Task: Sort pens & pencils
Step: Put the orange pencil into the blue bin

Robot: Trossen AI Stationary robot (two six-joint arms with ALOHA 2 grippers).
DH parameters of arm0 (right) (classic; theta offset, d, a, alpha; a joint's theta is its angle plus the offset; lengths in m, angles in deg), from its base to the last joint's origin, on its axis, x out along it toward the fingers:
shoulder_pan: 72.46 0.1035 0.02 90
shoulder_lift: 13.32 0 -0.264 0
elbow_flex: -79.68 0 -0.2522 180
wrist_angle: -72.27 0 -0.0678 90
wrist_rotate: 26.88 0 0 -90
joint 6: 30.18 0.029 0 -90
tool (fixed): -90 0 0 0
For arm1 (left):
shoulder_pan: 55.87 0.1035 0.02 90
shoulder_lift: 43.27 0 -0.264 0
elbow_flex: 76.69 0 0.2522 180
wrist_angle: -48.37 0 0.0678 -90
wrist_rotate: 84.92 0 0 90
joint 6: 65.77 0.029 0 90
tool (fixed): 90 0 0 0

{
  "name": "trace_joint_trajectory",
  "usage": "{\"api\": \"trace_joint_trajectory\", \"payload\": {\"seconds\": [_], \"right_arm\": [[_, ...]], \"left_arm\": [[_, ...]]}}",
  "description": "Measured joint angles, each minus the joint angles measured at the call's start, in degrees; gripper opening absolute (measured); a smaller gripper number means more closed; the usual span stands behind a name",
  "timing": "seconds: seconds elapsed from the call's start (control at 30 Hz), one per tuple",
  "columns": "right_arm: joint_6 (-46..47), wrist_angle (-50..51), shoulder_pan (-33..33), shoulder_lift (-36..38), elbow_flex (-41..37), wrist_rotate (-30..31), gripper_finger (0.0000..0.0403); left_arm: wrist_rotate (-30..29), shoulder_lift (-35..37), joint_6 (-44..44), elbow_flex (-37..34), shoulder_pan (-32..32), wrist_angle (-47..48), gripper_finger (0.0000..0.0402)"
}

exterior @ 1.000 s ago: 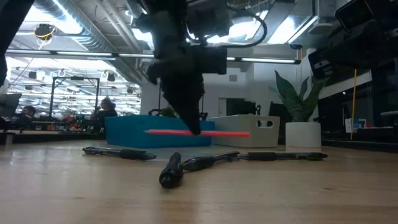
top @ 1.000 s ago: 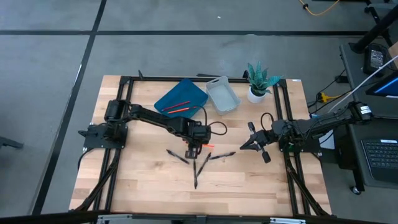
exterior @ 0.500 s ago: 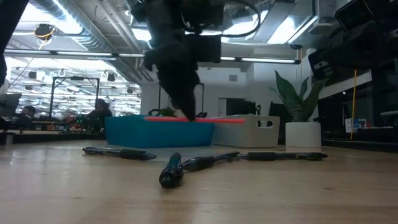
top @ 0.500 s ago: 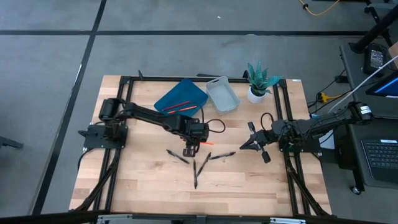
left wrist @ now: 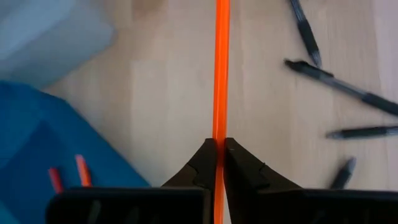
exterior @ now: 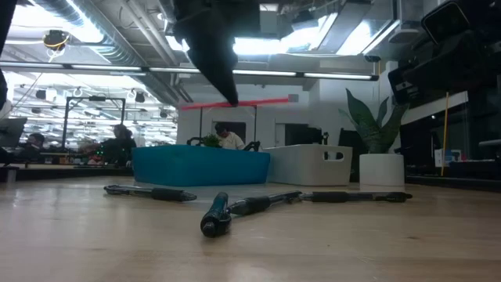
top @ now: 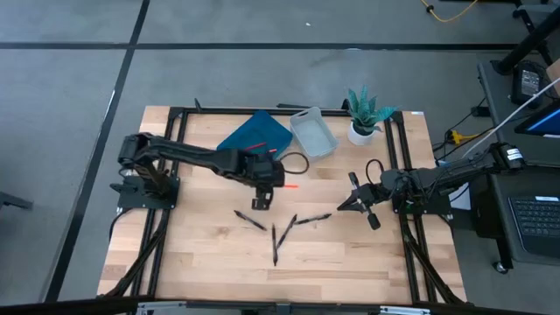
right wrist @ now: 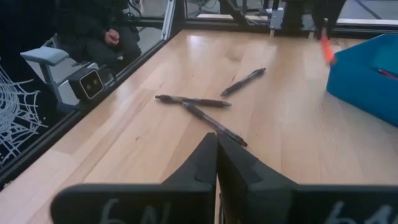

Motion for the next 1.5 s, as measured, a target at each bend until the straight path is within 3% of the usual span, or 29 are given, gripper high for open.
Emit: {"api": "trace_joint_trajectory", "payload": {"seconds": [0.53, 0.73, 0.87, 1.17, 1.5], "right_arm": [[-1.1, 0.3, 0.2, 0.1, 0.0, 0.0, 0.0012], [-1.3, 0.8, 0.2, 0.1, 0.0, 0.0, 0.0012], [-2.9, 0.9, 0.2, 0.1, 0.0, 0.0, 0.0012], [-5.7, 2.1, -0.2, 0.1, 0.0, 4.2, 0.0012], [-6.9, 2.6, -0.2, 0.1, 0.0, 4.5, 0.0012]], "left_arm": [[-0.4, 5.5, 1.5, -3.7, 9.0, 2.9, 0.0012], [6.0, 5.5, 3.4, -6.9, 14.2, 1.6, 0.0011], [6.4, 5.5, 4.2, -7.1, 16.6, 1.5, 0.0011], [8.0, 8.0, 5.8, -7.1, 19.4, 1.0, 0.0011], [8.4, 13.3, 7.8, -8.5, 21.6, -3.6, 0.0011]]}}
